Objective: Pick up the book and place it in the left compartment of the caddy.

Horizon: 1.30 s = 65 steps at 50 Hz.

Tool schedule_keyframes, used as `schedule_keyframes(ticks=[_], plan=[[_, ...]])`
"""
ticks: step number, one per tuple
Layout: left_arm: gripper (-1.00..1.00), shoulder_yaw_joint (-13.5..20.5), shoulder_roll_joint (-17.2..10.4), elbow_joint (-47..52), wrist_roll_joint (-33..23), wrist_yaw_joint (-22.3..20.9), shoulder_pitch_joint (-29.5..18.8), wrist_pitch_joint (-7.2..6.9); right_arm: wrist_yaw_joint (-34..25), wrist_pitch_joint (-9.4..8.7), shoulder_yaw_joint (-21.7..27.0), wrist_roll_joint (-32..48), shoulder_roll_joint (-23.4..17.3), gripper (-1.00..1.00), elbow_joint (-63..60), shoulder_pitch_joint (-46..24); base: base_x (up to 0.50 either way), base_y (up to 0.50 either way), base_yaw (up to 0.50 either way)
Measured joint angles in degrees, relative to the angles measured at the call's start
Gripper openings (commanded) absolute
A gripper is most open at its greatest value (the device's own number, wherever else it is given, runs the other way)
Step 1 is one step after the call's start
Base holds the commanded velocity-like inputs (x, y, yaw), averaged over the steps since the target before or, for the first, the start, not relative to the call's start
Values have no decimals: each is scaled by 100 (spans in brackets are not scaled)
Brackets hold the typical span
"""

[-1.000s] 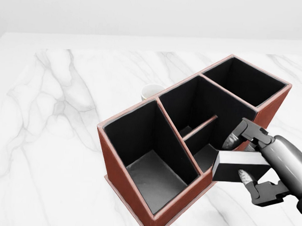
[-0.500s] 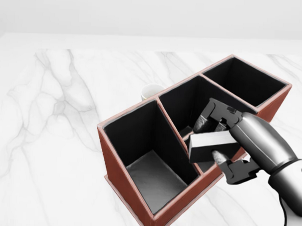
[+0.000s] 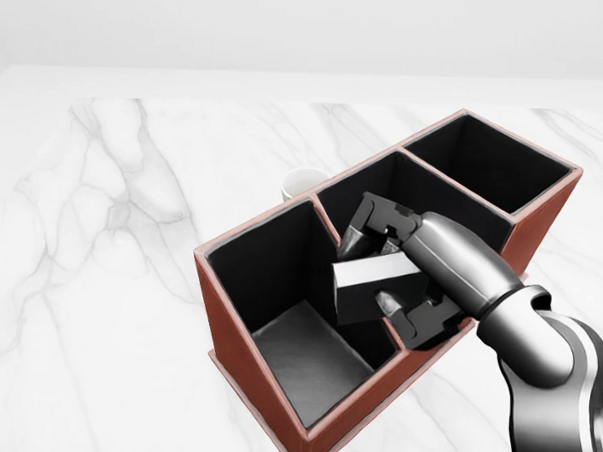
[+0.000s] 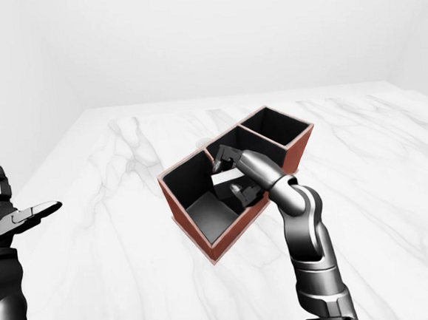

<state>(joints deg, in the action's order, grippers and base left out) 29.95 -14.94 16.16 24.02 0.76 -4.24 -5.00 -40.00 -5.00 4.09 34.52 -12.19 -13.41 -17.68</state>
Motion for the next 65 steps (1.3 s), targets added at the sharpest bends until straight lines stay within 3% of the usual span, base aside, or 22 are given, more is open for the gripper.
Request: schedule_keyframes(ticks=[65], plan=[[100, 38, -4, 86, 49, -30, 12, 0, 553, 0, -558, -159, 596, -100, 2224, -496, 0, 0, 0]])
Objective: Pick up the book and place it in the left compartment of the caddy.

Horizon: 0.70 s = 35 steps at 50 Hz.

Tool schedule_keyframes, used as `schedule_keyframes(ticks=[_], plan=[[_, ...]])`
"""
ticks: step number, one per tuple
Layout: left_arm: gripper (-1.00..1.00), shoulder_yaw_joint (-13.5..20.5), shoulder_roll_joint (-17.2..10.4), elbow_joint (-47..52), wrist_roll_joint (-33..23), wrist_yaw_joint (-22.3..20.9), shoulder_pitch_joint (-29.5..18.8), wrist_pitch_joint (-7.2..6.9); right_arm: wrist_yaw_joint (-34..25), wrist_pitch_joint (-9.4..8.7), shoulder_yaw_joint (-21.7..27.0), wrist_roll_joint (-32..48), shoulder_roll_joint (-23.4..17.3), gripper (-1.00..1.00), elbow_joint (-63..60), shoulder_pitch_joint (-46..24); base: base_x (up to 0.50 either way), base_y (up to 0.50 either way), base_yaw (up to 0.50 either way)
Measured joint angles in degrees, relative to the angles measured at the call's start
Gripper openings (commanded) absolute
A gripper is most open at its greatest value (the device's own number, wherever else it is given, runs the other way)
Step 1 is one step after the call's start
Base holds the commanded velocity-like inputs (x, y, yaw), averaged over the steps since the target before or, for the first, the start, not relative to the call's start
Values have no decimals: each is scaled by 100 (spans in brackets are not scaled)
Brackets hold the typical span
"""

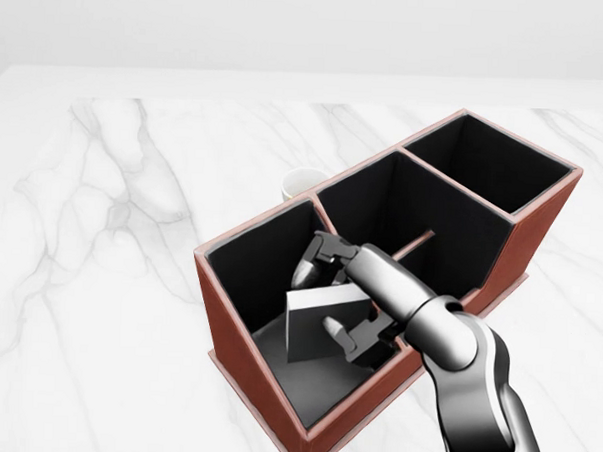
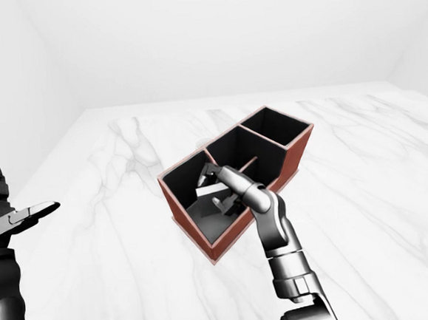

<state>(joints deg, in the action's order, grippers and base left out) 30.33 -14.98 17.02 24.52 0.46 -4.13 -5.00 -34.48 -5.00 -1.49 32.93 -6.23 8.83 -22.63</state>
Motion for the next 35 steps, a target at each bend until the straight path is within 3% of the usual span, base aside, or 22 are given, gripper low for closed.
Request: schedule_keyframes(ticks=[35], plan=[[100, 62, -11, -161, 70, -75, 52, 28, 213, 0, -153, 239, 130, -100, 300, 7, 0, 0, 0]])
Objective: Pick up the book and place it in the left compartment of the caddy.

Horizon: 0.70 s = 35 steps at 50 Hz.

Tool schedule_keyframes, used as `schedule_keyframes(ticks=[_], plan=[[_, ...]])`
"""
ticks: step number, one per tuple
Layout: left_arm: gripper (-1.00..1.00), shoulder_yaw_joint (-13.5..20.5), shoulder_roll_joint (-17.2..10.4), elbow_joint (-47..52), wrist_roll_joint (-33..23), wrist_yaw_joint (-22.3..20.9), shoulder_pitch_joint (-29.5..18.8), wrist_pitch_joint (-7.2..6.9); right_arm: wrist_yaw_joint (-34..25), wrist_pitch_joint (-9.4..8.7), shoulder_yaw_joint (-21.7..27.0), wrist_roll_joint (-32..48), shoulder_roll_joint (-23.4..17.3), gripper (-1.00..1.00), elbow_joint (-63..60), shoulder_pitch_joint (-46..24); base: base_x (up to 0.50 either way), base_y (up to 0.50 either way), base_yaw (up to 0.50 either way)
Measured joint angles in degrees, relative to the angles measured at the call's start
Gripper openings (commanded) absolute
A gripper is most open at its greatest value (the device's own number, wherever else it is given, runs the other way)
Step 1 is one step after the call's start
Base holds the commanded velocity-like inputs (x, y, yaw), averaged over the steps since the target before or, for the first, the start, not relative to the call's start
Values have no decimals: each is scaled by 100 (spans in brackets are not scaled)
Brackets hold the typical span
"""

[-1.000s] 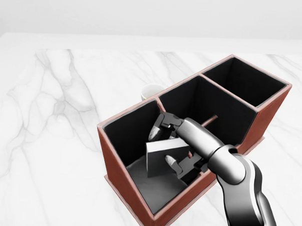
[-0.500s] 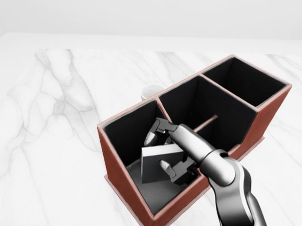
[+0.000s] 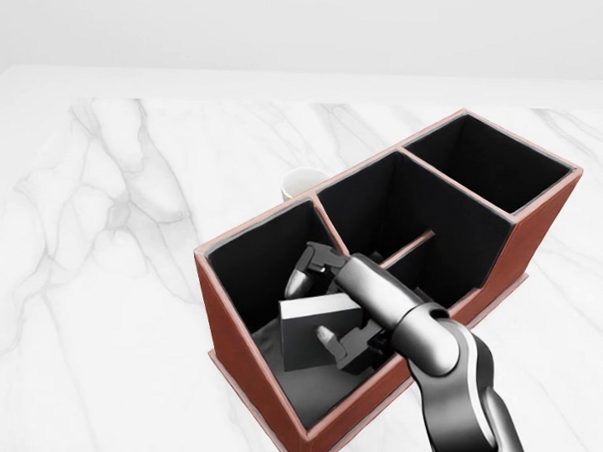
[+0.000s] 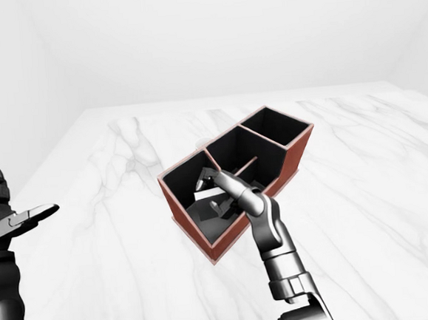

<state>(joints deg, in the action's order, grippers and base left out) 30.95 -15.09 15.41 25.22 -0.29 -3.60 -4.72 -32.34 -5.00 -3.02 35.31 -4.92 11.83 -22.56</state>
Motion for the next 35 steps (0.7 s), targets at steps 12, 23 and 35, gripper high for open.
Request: schedule_keyframes(ticks=[12, 23, 35], plan=[[100, -4, 4, -75, 25, -48, 25, 62, 27, 0, -22, 130, 42, -100, -1, 5, 0, 0, 0], [100, 26, 15, 9, 52, -57, 73, 17, 91, 0, -26, 154, 67, -100, 112, 15, 0, 0, 0], [100, 68, 20, 22, 69, -83, 85, 12, 149, 0, -18, 181, 61, -20, 222, 10, 0, 0, 0]])
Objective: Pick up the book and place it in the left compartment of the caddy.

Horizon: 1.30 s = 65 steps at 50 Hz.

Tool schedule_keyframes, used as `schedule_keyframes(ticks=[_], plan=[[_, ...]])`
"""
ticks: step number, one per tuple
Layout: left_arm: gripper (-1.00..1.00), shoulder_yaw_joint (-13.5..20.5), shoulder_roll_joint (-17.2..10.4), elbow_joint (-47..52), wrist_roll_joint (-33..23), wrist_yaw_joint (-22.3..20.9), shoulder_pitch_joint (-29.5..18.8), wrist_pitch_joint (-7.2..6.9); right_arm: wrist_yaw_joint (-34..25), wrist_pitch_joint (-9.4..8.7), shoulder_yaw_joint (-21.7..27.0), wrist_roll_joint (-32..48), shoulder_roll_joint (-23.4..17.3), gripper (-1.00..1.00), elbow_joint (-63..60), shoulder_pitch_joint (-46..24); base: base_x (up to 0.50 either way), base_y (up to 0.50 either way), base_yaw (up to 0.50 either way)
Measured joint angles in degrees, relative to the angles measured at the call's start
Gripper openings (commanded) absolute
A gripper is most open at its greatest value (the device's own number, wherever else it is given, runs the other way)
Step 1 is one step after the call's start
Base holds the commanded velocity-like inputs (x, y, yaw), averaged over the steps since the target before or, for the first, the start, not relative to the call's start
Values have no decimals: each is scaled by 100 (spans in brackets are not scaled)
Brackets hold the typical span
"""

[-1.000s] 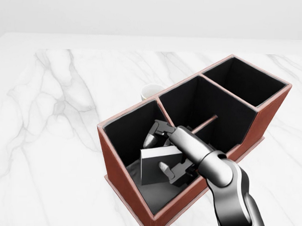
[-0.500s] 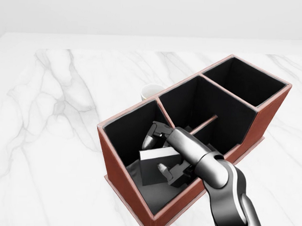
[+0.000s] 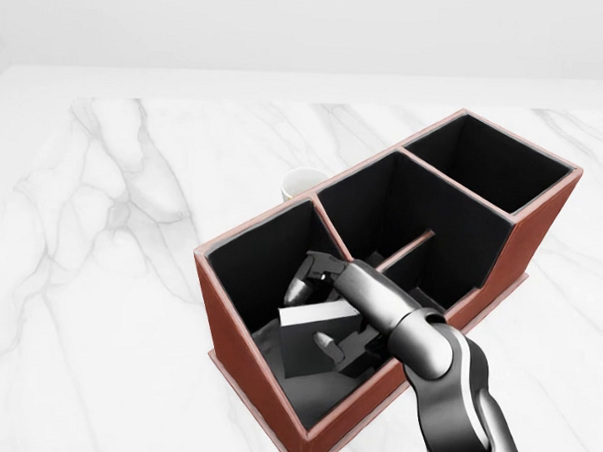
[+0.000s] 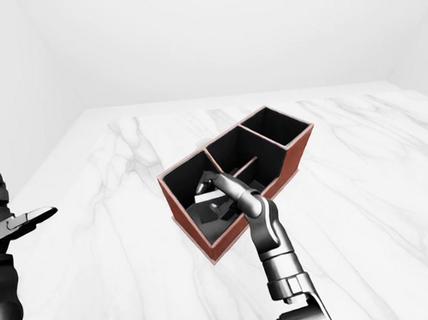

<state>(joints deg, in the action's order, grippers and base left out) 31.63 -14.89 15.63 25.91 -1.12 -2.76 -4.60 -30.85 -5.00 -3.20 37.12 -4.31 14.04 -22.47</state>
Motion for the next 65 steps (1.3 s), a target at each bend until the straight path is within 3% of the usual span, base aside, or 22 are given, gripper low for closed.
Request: schedule_keyframes(ticks=[1, 9, 26, 34, 47, 65], plan=[[100, 0, -1, -18, 0, -5, -3, 14, 11, 0, 4, 1, -1, 100, 12, -5, 0, 0, 0], [100, -11, -16, -149, 4, -32, -15, 116, -110, -1, -35, -394, 14, 100, 51, 65, 0, 0, 0], [100, -30, -8, -180, 2, -48, -3, 161, -124, -1, -14, -459, 5, 100, 45, 61, 0, 0, 0], [100, -41, 9, -77, -4, -23, 18, 87, -119, 0, 26, -432, 5, 100, -100, 60, 0, 0, 0], [100, -38, 39, 39, -19, -17, 33, -10, -438, 0, 114, -333, -95, 100, -1281, 127, 0, 0, 0], [100, -75, 80, 83, -76, -19, 42, -27, -838, 0, 537, -408, -416, 100, -3053, 480, 0, 0, 0]])
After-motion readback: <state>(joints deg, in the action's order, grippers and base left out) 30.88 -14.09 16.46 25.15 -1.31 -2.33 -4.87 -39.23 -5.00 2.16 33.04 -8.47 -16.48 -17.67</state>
